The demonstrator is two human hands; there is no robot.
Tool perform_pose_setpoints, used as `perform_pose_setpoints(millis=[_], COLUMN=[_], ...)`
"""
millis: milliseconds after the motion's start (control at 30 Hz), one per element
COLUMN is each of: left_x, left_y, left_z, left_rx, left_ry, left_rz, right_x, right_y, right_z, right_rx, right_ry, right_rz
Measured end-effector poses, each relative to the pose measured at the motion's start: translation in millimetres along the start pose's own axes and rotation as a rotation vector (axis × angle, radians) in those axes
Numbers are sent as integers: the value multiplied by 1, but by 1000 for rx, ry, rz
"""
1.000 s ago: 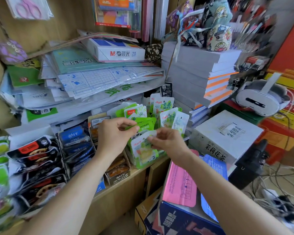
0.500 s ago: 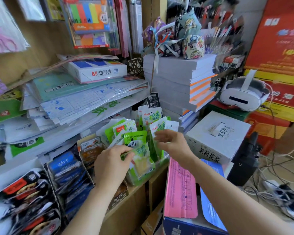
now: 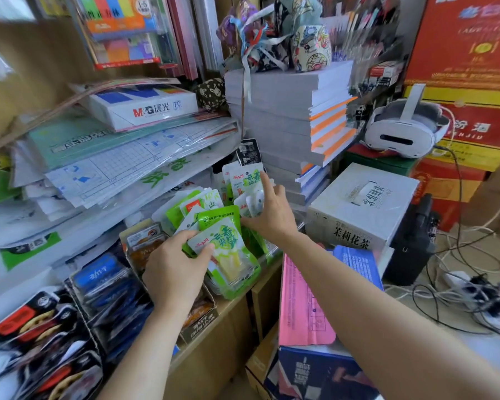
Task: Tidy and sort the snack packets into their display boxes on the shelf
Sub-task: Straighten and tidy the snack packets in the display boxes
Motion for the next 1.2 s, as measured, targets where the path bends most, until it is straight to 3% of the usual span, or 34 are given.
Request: perform_pose_setpoints(millis=[233, 467, 567, 633, 700, 767, 833, 1000, 1200], left_x=[-6, -14, -17, -17, -16, -13, -7, 15, -1], left_y=[-3, -6, -9, -11, -14, -16, -16, -22, -8], left_z=[-2, 5, 5, 2, -5, -15, -23, 11, 38], left_rx=[-12, 45, 70, 68, 41, -25, -92, 148, 290], left_ry=[-95, -178, -153, -143, -130, -94, -46, -304, -381], left_rz=[92, 176, 210, 229, 236, 213, 164, -168, -65], right_x=[1, -15, 2, 9, 8, 11, 18, 55, 62], right_y=[-1, -5, -20, -36, -48, -62, -75, -80, -69], right_z=[-14, -6, -33, -52, -44, -8, 15, 28, 26], right_rx=[-99, 92, -72, -224, -102, 240, 433, 523, 429], right_ry=[-10, -194, -128, 43, 305, 535, 662, 641, 469], right_rz=[-205, -102, -122, -151, -83, -1, 37, -103, -217])
Point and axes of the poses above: each hand's wrist, its own y-axis towards the middle knuckle, its own z-axis out of the palm, x = y × z, the point moved 10 cm from there along y, towards the middle knuckle, and after that the axes turned 12 degrees about -y, right-handed, at the moved point
